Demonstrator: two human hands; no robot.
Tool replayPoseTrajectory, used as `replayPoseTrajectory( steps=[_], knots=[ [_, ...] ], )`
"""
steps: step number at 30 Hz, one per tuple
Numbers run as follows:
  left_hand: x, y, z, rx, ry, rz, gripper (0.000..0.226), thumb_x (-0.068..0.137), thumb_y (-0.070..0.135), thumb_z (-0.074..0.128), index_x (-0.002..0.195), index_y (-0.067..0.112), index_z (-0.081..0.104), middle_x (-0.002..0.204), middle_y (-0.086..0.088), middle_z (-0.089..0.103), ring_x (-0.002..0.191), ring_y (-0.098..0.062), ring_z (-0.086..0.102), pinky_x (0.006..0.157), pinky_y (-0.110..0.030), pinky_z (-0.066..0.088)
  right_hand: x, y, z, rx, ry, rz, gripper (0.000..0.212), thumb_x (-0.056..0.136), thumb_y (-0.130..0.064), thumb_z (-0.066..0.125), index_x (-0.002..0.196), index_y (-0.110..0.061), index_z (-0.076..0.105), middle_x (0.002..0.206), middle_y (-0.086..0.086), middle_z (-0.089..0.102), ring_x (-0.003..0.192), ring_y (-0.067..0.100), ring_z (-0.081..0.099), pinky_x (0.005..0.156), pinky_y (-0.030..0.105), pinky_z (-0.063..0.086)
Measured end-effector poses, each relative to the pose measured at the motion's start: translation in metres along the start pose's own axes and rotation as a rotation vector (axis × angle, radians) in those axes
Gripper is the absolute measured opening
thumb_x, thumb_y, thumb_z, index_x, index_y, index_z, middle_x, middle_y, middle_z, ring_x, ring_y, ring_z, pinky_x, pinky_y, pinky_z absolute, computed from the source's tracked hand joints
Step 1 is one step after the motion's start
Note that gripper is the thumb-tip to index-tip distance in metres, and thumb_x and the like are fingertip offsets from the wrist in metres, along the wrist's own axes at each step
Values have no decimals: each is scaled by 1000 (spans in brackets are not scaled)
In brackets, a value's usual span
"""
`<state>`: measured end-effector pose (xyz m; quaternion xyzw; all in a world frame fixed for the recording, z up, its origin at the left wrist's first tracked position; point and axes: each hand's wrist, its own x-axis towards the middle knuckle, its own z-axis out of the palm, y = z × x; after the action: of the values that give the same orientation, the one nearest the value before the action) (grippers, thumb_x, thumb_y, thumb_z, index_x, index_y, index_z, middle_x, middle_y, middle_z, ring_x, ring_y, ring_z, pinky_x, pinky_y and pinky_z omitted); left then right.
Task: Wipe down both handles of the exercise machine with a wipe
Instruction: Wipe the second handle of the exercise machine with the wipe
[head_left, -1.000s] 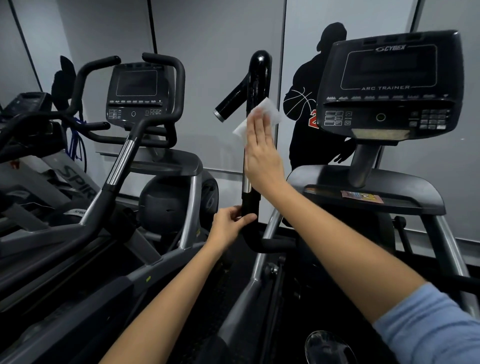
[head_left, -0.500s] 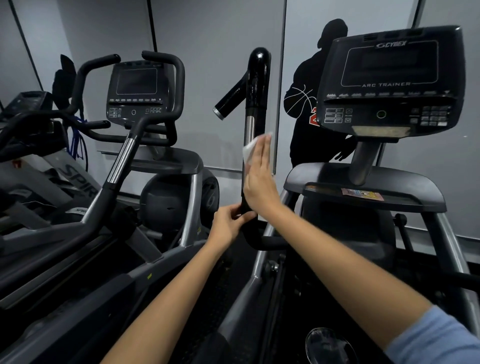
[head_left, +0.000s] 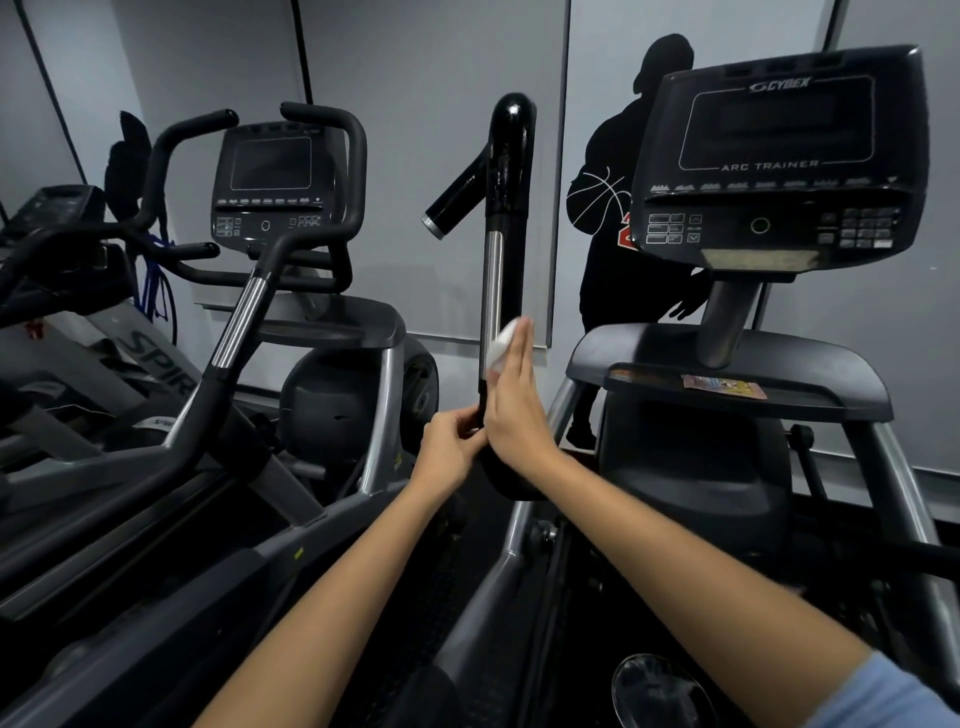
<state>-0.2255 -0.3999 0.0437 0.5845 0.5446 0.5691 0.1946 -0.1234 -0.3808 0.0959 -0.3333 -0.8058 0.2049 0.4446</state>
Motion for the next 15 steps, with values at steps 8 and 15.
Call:
replayPoseTrajectory(
  steps=[8, 15],
  knots=[
    [2, -1, -1, -41, -4, -56, 16, 80, 22, 71, 95, 28, 72, 92, -6, 75, 92, -20, 70, 89, -45, 53, 49, -4, -8, 183, 52, 9, 69, 100, -12, 29, 144, -22, -24, 158, 2, -8, 142, 22, 19, 113, 38, 28],
    [-1, 1, 0, -59, -17, -52, 21, 85, 20, 67, 105, 21, 69, 94, 0, 74, 94, -13, 69, 90, -39, 54, 15, 21, 8, 379, -14, 122, 36, 101, -22, 28, 132, -3, 29, 107, 3, 43, 97, 11, 44, 90, 26, 37]
  ],
)
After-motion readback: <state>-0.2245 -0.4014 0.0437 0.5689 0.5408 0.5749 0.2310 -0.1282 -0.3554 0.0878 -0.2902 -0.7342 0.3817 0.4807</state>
